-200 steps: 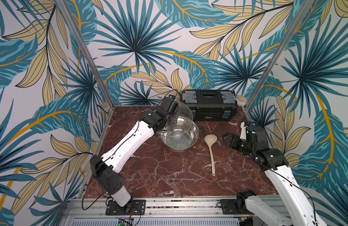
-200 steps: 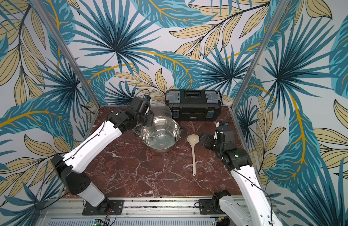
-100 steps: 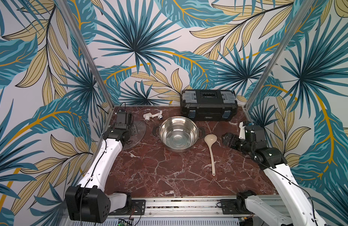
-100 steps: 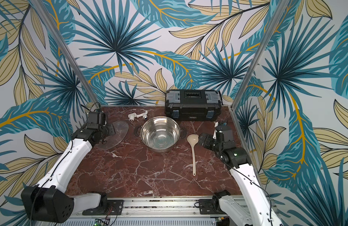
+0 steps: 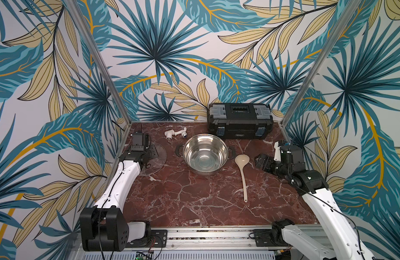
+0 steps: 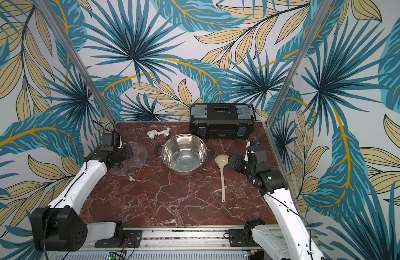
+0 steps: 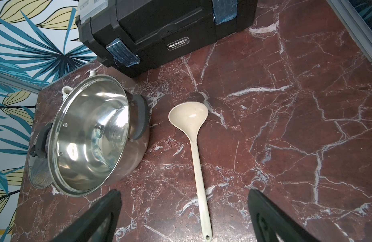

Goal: Stir the soup with a spoon
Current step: Place the lid at the center of the board, then pick up the spoon from the center of the board.

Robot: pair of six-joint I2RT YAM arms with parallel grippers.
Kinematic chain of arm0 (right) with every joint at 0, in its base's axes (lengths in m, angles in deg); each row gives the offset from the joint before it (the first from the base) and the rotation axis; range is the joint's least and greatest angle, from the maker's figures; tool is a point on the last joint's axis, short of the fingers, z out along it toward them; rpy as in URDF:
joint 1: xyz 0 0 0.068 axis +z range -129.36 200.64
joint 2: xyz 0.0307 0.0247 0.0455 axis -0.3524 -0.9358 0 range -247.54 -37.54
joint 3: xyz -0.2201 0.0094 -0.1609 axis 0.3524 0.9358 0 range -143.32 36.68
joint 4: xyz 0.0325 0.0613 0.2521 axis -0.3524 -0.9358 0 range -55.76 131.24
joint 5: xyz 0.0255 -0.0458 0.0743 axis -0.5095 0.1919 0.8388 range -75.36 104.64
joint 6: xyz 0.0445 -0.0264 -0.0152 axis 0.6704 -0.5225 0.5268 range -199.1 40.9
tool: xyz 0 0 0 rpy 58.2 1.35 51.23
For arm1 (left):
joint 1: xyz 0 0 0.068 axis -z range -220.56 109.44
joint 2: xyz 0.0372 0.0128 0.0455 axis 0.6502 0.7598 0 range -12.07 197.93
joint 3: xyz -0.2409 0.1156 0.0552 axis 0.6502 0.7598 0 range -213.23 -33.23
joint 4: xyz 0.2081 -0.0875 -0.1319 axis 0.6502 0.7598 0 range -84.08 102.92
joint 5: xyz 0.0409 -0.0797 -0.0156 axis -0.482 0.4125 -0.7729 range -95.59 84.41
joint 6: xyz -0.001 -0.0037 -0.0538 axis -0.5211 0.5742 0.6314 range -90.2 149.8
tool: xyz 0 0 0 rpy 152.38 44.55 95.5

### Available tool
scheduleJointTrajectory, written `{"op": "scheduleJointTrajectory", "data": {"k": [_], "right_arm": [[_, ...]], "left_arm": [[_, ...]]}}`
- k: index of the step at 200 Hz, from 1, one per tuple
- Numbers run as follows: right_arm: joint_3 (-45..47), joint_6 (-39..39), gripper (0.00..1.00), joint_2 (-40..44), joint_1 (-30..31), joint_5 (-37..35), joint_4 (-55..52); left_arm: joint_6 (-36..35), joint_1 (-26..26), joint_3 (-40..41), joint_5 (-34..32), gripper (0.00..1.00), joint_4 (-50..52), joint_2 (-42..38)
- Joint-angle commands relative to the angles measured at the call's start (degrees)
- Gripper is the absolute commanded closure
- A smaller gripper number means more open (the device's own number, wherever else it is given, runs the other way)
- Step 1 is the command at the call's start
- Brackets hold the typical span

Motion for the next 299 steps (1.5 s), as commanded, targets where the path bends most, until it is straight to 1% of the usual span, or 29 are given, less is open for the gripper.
{"op": "scheduleJointTrajectory", "data": {"k": [1, 24, 34, 55, 79, 86, 106, 132, 148, 157, 174, 191, 208, 226, 239, 262, 280, 299], "right_arm": [[1.5, -0.6, 0.00, -0.2, 0.4, -1.0, -0.4], [1.9, -1.1, 0.00, -0.5, 0.4, -1.3, -0.8], [2.1, -1.4, 0.01, -0.6, 0.4, -1.3, -0.9], [2.2, -2.0, 0.01, -1.8, 0.4, -1.3, -0.9], [2.6, -2.2, 0.00, -4.7, 0.4, -0.4, -0.6], [2.8, -2.1, 0.01, -6.0, 0.4, 0.3, -0.4], [3.5, -1.6, 0.01, -10.4, 0.5, 2.6, 0.7], [5.2, -0.4, 0.03, -15.3, 2.2, 3.0, 3.2], [6.0, 0.4, 0.07, -18.2, 3.8, 2.4, 4.7], [6.3, 1.0, 0.10, -20.0, 4.7, 1.9, 5.3], [6.8, 1.9, 0.14, -22.8, 6.8, 0.4, 6.3], [7.4, 3.2, 0.21, -25.5, 8.2, -0.6, 7.4], [8.0, 4.5, 0.27, -27.7, 9.0, -1.4, 8.5], [8.3, 5.6, 0.32, -29.3, 9.9, -2.4, 9.2], [8.4, 6.0, 0.34, -30.0, 10.3, -3.0, 9.6], [8.1, 6.8, 0.39, -31.6, 11.0, -4.0, 9.3], [8.4, 7.4, 0.42, -32.6, 11.2, -4.6, 9.5], [8.3, 7.7, 0.45, -34.1, 11.6, -5.2, 9.6]], "left_arm": [[0.5, -0.4, 1.9, 1.6, 0.60, -1.6, -0.2], [0.4, -0.4, 3.4, 1.3, 0.56, -1.8, -2.2], [0.4, -0.3, 4.2, 1.5, 0.52, -1.9, -3.3], [0.1, -0.4, 5.1, 2.6, 0.35, -1.9, -6.4], [-0.3, -0.4, 5.6, 3.8, 0.12, -0.9, -11.5], [-0.4, -0.4, 5.7, 4.1, 0.08, -0.5, -13.3], [-0.5, -0.3, 6.6, 6.2, 0.00, -0.4, -19.2], [0.1, -0.4, 9.3, 11.6, 0.00, -2.7, -26.2], [2.8, -0.4, 11.5, 13.3, 0.00, -4.8, -29.5], [3.2, -0.4, 12.4, 15.1, 0.00, -5.5, -30.9], [4.0, -0.4, 13.8, 20.6, 0.00, -7.4, -32.8], [5.3, -0.4, 14.9, 25.6, 0.00, -7.9, -33.7], [6.3, -0.4, 16.1, 29.5, 0.03, -6.7, -34.0], [8.4, -0.3, 19.4, 33.6, 0.07, -8.4, -34.6], [9.3, -0.1, 21.8, 34.7, 0.08, -9.1, -35.9], [10.6, 0.9, 25.6, 34.8, 0.09, -10.0, -39.8], [11.2, 1.8, 27.3, 34.3, 0.10, -10.1, -42.3], [11.3, 2.6, 28.2, 33.9, 0.10, -9.9, -43.1]]}}
